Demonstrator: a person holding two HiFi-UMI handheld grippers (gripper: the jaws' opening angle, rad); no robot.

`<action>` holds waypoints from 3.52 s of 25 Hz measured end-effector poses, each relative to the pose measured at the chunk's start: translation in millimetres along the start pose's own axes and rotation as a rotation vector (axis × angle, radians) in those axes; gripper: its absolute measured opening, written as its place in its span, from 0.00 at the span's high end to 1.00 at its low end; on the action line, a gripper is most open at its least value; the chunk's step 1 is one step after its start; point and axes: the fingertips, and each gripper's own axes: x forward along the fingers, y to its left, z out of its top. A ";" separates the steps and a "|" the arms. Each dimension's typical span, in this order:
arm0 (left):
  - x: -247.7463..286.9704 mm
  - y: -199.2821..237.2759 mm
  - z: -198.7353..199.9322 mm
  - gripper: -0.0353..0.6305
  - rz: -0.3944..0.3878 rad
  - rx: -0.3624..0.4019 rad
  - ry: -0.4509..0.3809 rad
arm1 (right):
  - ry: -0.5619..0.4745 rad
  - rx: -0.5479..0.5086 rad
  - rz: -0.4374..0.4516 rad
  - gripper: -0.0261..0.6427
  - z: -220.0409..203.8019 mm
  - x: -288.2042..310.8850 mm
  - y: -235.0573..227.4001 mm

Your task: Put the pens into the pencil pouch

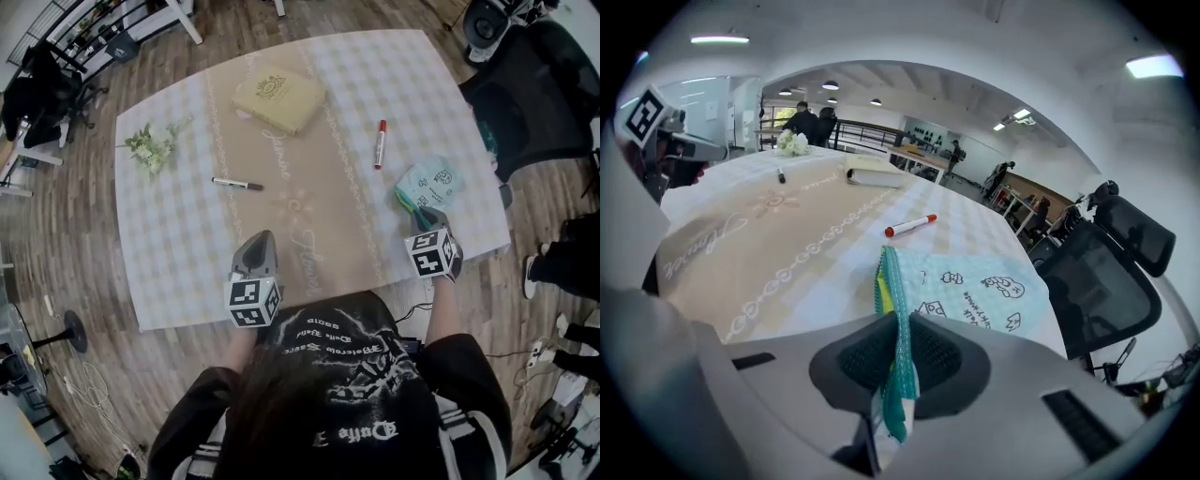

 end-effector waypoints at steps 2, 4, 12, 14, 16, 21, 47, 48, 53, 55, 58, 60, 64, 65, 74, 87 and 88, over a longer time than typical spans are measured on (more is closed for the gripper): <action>1.4 -1.9 -1.4 0.92 -0.010 0.015 0.005 | -0.026 0.053 0.005 0.89 5.1 -4.5 -2.7; 2.8 -3.9 -2.6 0.92 -0.021 0.023 0.011 | -0.051 0.118 0.020 0.89 10.3 -8.3 -4.7; 5.5 4.6 -6.3 0.92 -0.015 0.070 0.032 | -0.122 0.278 0.080 0.89 31.1 -22.0 -6.4; 8.8 10.3 -6.1 0.92 -0.014 0.115 0.041 | -0.127 0.301 0.082 0.89 35.4 -25.6 -4.9; 12.6 18.2 -6.0 0.92 -0.018 0.167 0.052 | -0.130 0.325 0.088 0.90 39.3 -29.0 -2.1; 25.6 45.0 5.4 0.92 -0.010 0.244 0.049 | -0.136 0.335 0.111 0.90 50.5 -37.7 7.7; 112.0 89.7 -5.4 0.64 -0.387 1.149 0.503 | -0.092 0.284 0.225 0.90 76.9 -43.9 77.9; 115.5 91.0 -7.4 0.64 -0.401 1.169 0.522 | -0.090 0.284 0.226 0.90 77.2 -43.9 78.6; 127.3 96.6 -10.9 0.67 -0.451 1.216 0.590 | -0.078 0.272 0.235 0.90 79.9 -40.7 84.8; 131.0 99.3 -13.2 0.67 -0.472 1.216 0.625 | -0.075 0.273 0.239 0.90 81.1 -39.7 86.4; 133.5 105.2 -19.4 0.67 -0.500 1.202 0.702 | -0.078 0.260 0.242 0.90 84.5 -37.9 87.6; 135.8 106.7 -22.7 0.68 -0.515 1.218 0.735 | -0.076 0.255 0.242 0.90 84.9 -37.1 86.8; 136.6 104.6 -28.2 0.71 -0.564 1.175 0.789 | -0.074 0.244 0.277 0.90 84.1 -35.9 92.6; 135.8 104.7 -29.2 0.77 -0.577 1.139 0.808 | -0.073 0.236 0.290 0.90 84.7 -35.4 95.7; 132.1 104.5 -32.4 0.83 -0.590 0.962 0.820 | -0.079 0.226 0.303 0.90 84.9 -36.9 103.9; 131.4 83.8 1.3 0.83 -0.542 0.808 0.668 | -0.091 0.253 0.296 0.90 81.2 -41.9 99.7; 130.9 82.3 3.2 0.83 -0.534 0.822 0.650 | -0.098 0.264 0.300 0.90 81.8 -42.5 99.6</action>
